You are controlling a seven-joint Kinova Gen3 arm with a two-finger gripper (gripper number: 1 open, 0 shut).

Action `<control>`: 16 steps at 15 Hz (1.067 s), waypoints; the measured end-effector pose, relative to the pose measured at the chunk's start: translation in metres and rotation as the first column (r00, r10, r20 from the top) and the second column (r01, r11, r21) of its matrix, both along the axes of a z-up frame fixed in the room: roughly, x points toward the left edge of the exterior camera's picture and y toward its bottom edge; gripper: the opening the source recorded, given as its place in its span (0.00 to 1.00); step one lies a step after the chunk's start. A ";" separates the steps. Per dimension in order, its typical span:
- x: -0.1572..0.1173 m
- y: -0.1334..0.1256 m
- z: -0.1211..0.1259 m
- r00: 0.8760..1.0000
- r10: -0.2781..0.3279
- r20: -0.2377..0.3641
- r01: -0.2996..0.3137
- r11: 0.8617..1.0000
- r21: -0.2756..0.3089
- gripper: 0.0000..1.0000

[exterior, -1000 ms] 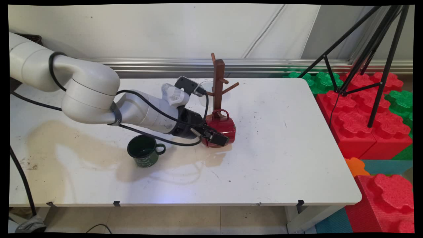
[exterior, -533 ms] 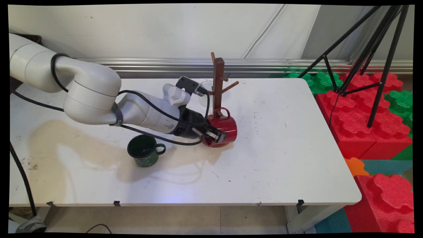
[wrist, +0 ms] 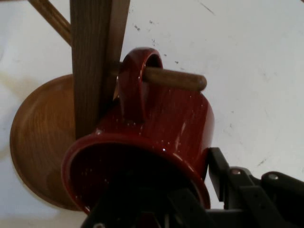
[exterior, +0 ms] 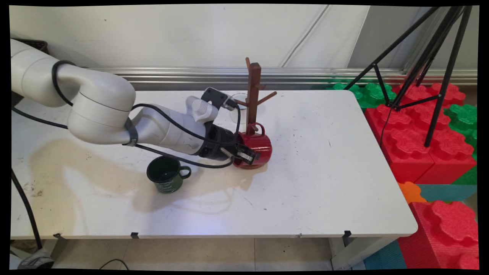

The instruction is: Place the picked object on the table

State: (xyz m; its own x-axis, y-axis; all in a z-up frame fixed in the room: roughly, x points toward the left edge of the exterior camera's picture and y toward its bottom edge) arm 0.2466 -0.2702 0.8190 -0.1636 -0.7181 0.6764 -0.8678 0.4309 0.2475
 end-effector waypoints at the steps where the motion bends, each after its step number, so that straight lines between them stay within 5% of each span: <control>1: 0.000 0.001 0.001 1.000 -0.001 -0.002 0.001 1.000 0.000 0.00; 16: -0.003 0.030 0.024 0.995 -0.063 -0.077 0.065 0.998 0.014 0.00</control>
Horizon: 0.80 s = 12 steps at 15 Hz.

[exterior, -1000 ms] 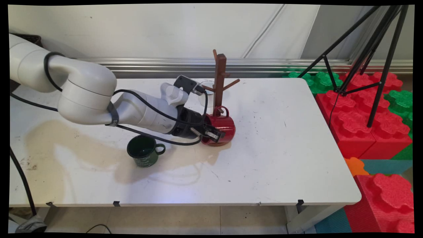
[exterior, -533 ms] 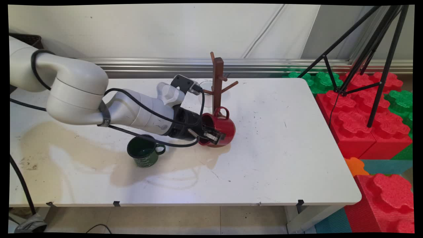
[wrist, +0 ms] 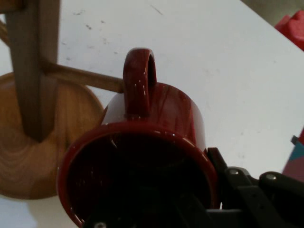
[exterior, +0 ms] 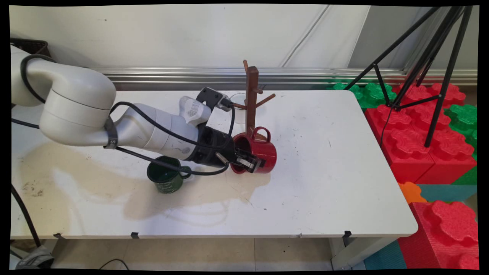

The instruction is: Place the picked object on the table

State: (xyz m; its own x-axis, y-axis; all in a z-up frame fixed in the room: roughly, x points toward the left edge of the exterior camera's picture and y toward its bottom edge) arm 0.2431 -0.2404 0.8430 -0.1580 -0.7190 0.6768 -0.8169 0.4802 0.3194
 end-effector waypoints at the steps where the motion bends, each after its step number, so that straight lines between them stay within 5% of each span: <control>1: -0.001 0.002 0.002 1.000 -0.008 -0.008 0.008 1.000 0.001 0.00; 6: -0.004 0.015 0.012 0.998 -0.068 -0.016 0.068 0.998 0.003 0.00; 12: 0.009 0.026 0.031 0.987 -0.148 0.070 0.149 0.989 -0.016 0.00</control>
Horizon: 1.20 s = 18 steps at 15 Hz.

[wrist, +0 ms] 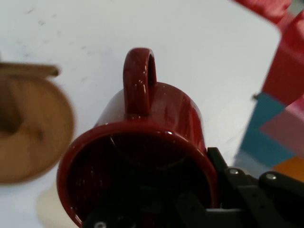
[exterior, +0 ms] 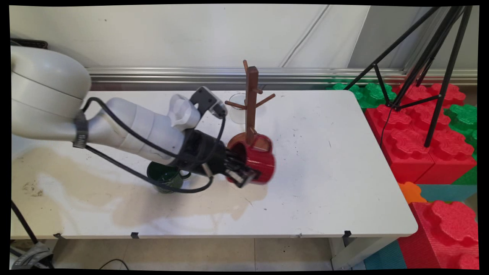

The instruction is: Place the picked object on the table

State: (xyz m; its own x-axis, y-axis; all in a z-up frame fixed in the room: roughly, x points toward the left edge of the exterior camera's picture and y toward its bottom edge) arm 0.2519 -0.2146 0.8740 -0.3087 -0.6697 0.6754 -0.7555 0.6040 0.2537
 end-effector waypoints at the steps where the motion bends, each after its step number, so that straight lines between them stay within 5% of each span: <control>1: 0.005 0.002 0.003 0.999 -0.001 0.033 0.001 1.000 -0.003 0.00; 8: 0.027 0.024 0.053 0.979 -0.095 0.181 0.103 0.994 -0.036 0.00; 18: 0.074 0.043 0.114 0.925 -0.146 0.352 0.173 0.984 -0.049 0.00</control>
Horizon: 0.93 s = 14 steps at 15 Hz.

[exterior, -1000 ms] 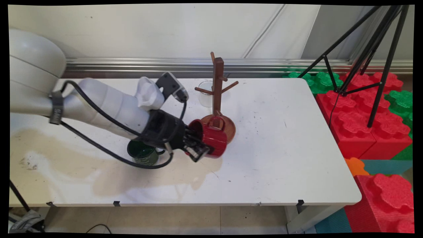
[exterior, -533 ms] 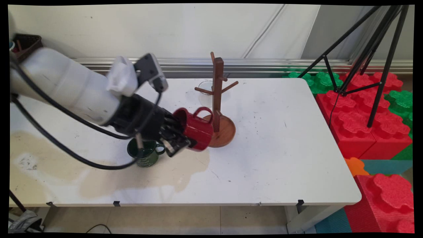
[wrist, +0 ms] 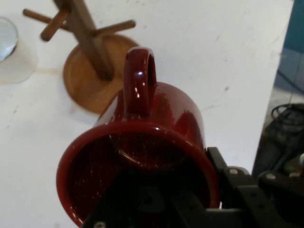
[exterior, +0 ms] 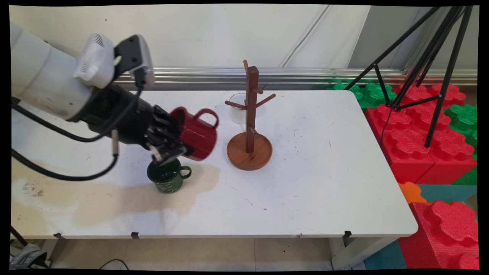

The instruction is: Place the picked object on the table

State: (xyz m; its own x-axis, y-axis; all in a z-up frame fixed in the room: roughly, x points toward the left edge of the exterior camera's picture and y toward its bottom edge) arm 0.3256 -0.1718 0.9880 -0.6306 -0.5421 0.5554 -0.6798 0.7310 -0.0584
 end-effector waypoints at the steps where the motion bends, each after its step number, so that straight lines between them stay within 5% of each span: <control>1: 0.004 0.000 0.001 1.000 -0.002 0.011 0.002 1.000 0.000 0.00; 14: 0.066 -0.045 -0.007 0.974 0.083 0.212 -0.086 0.996 0.003 0.00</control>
